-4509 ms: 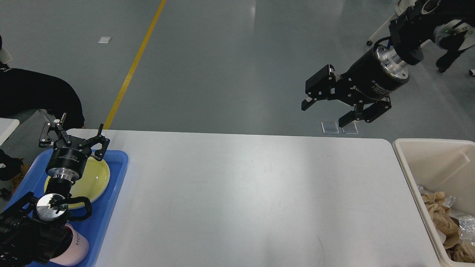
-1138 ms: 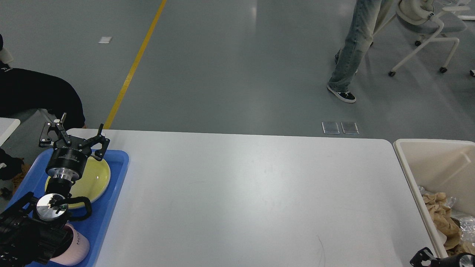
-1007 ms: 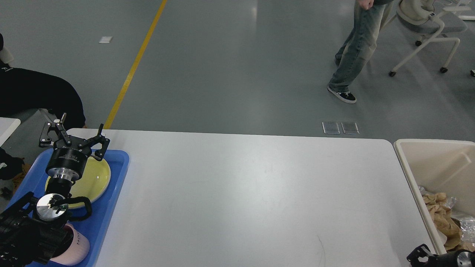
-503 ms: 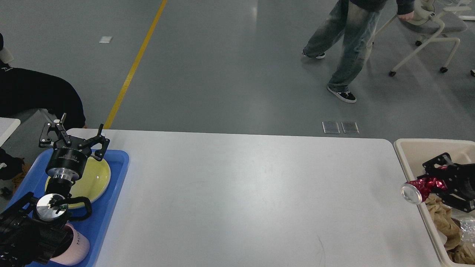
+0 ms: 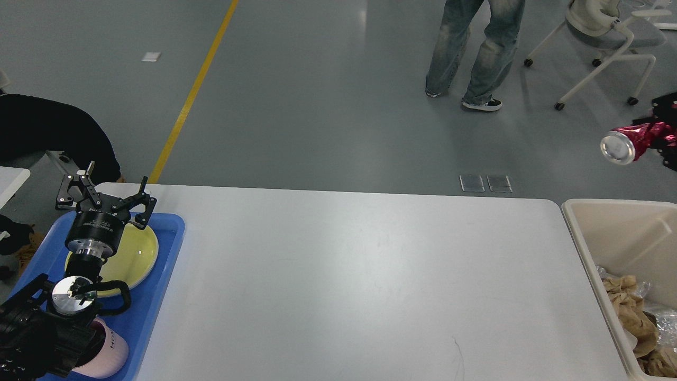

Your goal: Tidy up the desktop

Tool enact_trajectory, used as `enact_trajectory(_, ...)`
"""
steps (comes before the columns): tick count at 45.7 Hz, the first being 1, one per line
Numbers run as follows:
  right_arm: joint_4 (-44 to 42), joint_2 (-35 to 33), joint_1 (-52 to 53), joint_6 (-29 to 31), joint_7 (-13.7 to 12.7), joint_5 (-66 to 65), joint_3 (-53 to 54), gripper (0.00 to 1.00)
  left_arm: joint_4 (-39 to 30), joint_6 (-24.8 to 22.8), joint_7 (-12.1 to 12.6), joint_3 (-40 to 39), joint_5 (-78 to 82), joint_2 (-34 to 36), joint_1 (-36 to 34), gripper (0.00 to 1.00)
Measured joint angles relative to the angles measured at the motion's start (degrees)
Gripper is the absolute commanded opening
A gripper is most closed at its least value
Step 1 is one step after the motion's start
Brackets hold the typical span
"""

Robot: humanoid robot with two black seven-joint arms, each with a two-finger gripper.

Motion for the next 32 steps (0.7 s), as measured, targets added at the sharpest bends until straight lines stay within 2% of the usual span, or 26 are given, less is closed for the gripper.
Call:
enact_trajectory(5,-5.6,1.8,-7.3,-5.3,0.0,0.8,1.4,0.15,0.0,0.0,0.0,0.0,0.0,0.0,0.0,0.96)
enact_trajectory(7,-6.8,2.8,-10.3,-8.1,-0.1,0.9,2.0,0.21,0.0,0.0,0.0,0.0,0.0,0.0,0.0,0.96)
enact_trajectory(9,-7.9,3.8,-13.5,-11.4,-0.1,0.9,2.8,0.37,0.0,0.0,0.0,0.0,0.1,0.0,0.0,0.96)
enact_trajectory(10,-8.4,4.2,-15.0,-12.9,-0.1,0.9,3.2,0.48,0.0,0.0,0.0,0.0,0.1,0.0,0.0,0.96)
enact_trajectory(12,-9.3,5.1,-18.4,-15.9,-0.1,0.9,4.3,0.78,0.0,0.0,0.0,0.0,0.1,0.0,0.0,0.96)
enact_trajectory(14,-10.3,6.2,-21.5,-18.1,0.0,0.9,5.5,1.00,0.0,0.0,0.0,0.0,0.1,0.0,0.0,0.96)
enact_trajectory(22,-18.5,11.5,-33.7,-23.5,0.2,0.7,13.3,1.00,0.0,0.0,0.0,0.0,0.1,0.0,0.0,0.96)
enact_trajectory(32,-27.5,16.6,-45.3,-24.1,0.3,0.7,20.4,1.00,0.0,0.0,0.0,0.0,0.1,0.0,0.0,0.96)
